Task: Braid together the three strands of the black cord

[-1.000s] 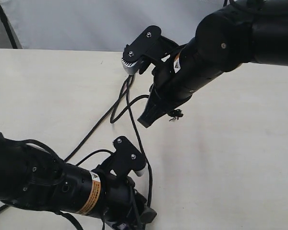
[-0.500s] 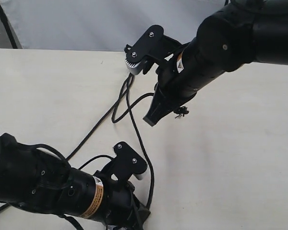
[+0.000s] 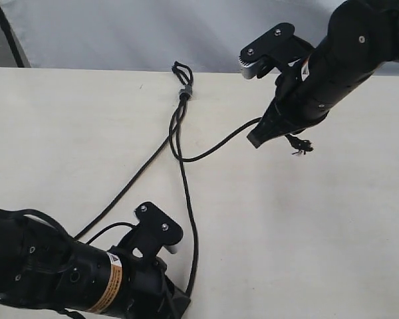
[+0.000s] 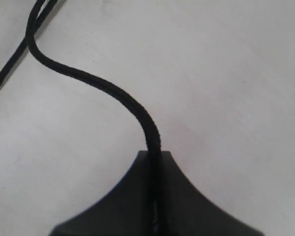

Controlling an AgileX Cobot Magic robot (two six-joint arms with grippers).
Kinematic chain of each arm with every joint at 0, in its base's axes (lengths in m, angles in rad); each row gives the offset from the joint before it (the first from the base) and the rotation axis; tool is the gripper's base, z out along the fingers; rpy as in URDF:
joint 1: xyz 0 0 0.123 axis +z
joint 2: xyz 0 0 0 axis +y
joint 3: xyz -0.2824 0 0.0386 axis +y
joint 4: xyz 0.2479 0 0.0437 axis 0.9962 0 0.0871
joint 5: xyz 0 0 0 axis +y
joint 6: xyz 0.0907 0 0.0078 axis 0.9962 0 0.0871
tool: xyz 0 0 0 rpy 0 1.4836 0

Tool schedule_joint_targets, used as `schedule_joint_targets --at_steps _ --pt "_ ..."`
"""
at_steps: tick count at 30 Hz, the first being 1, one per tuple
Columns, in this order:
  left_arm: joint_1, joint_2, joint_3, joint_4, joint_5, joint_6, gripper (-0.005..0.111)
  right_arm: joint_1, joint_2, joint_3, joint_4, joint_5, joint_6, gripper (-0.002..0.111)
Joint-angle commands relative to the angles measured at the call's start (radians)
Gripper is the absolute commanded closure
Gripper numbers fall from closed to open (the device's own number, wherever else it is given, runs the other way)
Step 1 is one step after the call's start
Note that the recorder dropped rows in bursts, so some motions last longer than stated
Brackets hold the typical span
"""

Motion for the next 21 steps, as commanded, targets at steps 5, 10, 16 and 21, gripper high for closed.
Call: schedule_joint_targets --at_steps 5,10,16,21 --pt "-0.003 -0.062 0.11 0.037 0.133 -0.027 0.107 -0.007 0.04 0.043 -0.008 0.014 0.01 0.109" --pt "-0.003 -0.137 0.155 0.037 0.13 -0.043 0.107 -0.007 0.097 0.079 -0.008 -0.009 0.044 0.109" --pt "-0.003 -0.179 0.186 0.037 0.099 -0.046 0.107 -0.007 0.181 0.089 -0.005 -0.007 0.052 0.109" --pt "-0.003 -0.181 0.188 0.037 0.099 -0.046 0.107 -0.007 0.254 0.089 0.013 -0.003 0.061 0.109"
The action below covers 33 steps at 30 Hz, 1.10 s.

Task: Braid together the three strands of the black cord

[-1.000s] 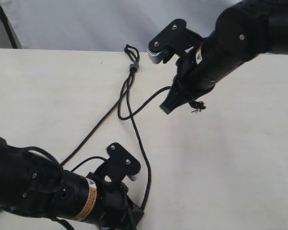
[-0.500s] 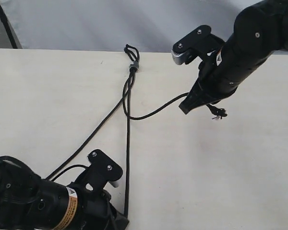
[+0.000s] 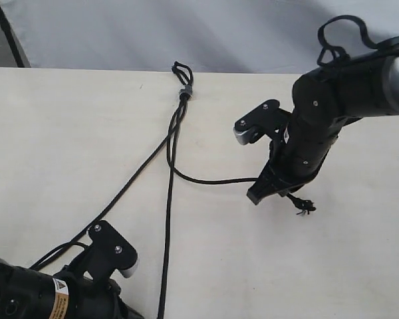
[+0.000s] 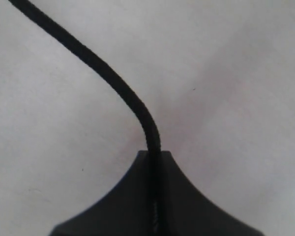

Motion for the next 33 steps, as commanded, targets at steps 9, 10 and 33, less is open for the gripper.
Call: schedule_joint_targets --at_steps 9,10,33 --pt "-0.003 0.006 0.017 0.013 0.043 -0.008 0.107 -0.007 0.128 0.003 0.011 -0.013 0.047 0.108" --pt "-0.003 0.006 0.017 0.013 0.043 -0.008 0.107 -0.007 0.131 0.003 0.011 -0.013 0.072 0.108" --pt "-0.003 0.006 -0.089 0.013 0.045 -0.069 0.106 -0.005 -0.2 0.003 -0.003 -0.017 0.134 0.047"
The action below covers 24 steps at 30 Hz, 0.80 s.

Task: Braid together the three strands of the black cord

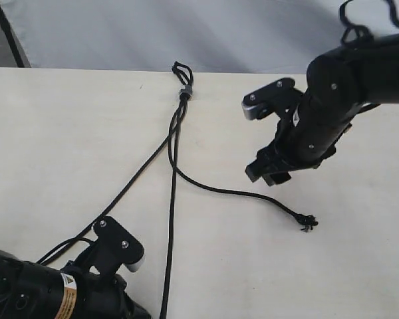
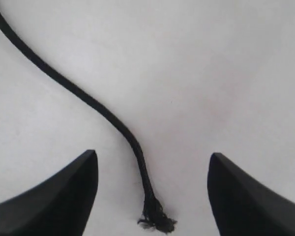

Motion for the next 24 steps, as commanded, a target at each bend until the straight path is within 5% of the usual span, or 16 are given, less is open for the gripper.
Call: schedule_joint_targets --at_steps 1,6,17,20,24 --pt "-0.003 0.002 -0.079 0.004 0.038 -0.056 0.101 0.0 -0.093 0.002 -0.004 -0.026 0.002 0.047" --pt "-0.003 0.002 -0.133 0.004 0.059 -0.111 0.057 0.0 -0.091 0.002 -0.004 -0.053 -0.021 0.047" --pt "-0.012 0.103 -0.173 0.011 0.079 -0.119 0.058 0.0 -0.091 0.002 -0.004 -0.092 -0.029 0.047" --pt "-0.116 0.146 -0.227 0.009 0.354 -0.119 0.058 0.0 -0.091 0.002 -0.004 -0.095 -0.029 0.047" --pt "-0.192 0.212 -0.283 0.003 0.382 -0.107 0.058 0.0 -0.091 0.002 -0.001 -0.096 -0.034 0.047"
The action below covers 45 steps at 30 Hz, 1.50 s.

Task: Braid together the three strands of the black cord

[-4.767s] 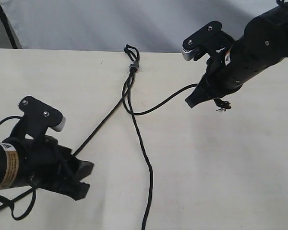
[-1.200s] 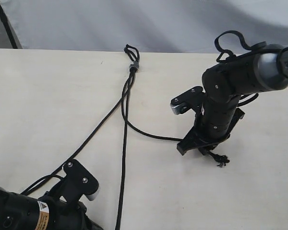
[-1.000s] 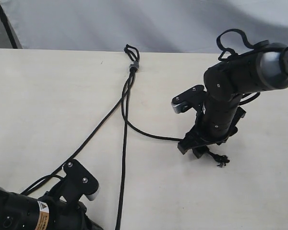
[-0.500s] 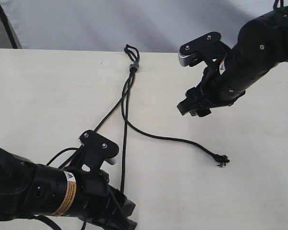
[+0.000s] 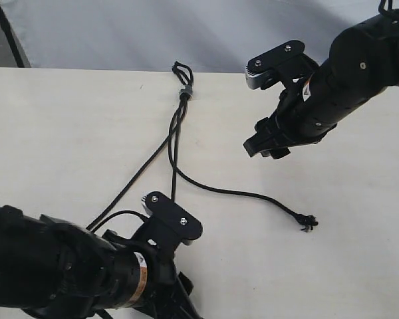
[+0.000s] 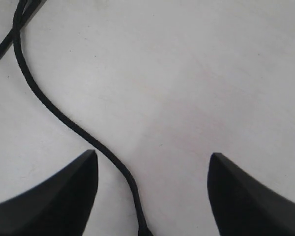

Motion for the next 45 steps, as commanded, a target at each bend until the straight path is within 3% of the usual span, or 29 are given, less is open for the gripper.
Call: schedule_joint_targets --at_steps 1,2,5,10,16,19,23,28,35,45 --pt "-0.04 0.06 -0.021 -0.02 0.033 0.0 0.063 0.0 -0.001 0.0 -0.001 -0.008 -0.011 0.047" --pt "-0.04 0.064 -0.021 -0.02 0.043 0.0 0.069 0.0 -0.001 0.0 -0.001 -0.008 -0.011 0.047" --pt "-0.04 0.066 -0.019 -0.071 0.142 0.028 0.107 0.0 -0.001 0.0 -0.001 -0.008 -0.013 0.047" --pt "-0.04 0.041 -0.019 -0.076 0.296 0.112 0.106 0.0 -0.001 0.0 -0.001 -0.008 -0.013 0.047" --pt "-0.04 -0.078 -0.019 0.019 0.763 0.161 0.106 0.0 -0.001 0.007 -0.001 -0.014 -0.013 0.047" --pt "-0.04 -0.119 -0.019 0.112 0.852 0.161 0.107 0.0 -0.001 0.031 -0.001 -0.046 -0.013 0.047" --pt "0.012 -0.127 -0.015 0.115 0.762 0.161 0.107 0.0 -0.001 0.051 -0.001 -0.061 -0.015 0.047" --pt "0.174 -0.122 0.034 0.116 0.652 0.122 0.107 0.0 -0.001 0.054 -0.001 -0.058 -0.016 0.047" --pt "0.377 -0.122 0.124 0.084 0.23 0.166 0.107 0.0 -0.001 0.054 -0.001 -0.065 -0.016 0.047" --pt "0.405 -0.12 0.171 0.028 0.069 0.204 0.107 0.0 -0.001 0.054 -0.001 -0.065 -0.016 0.047"
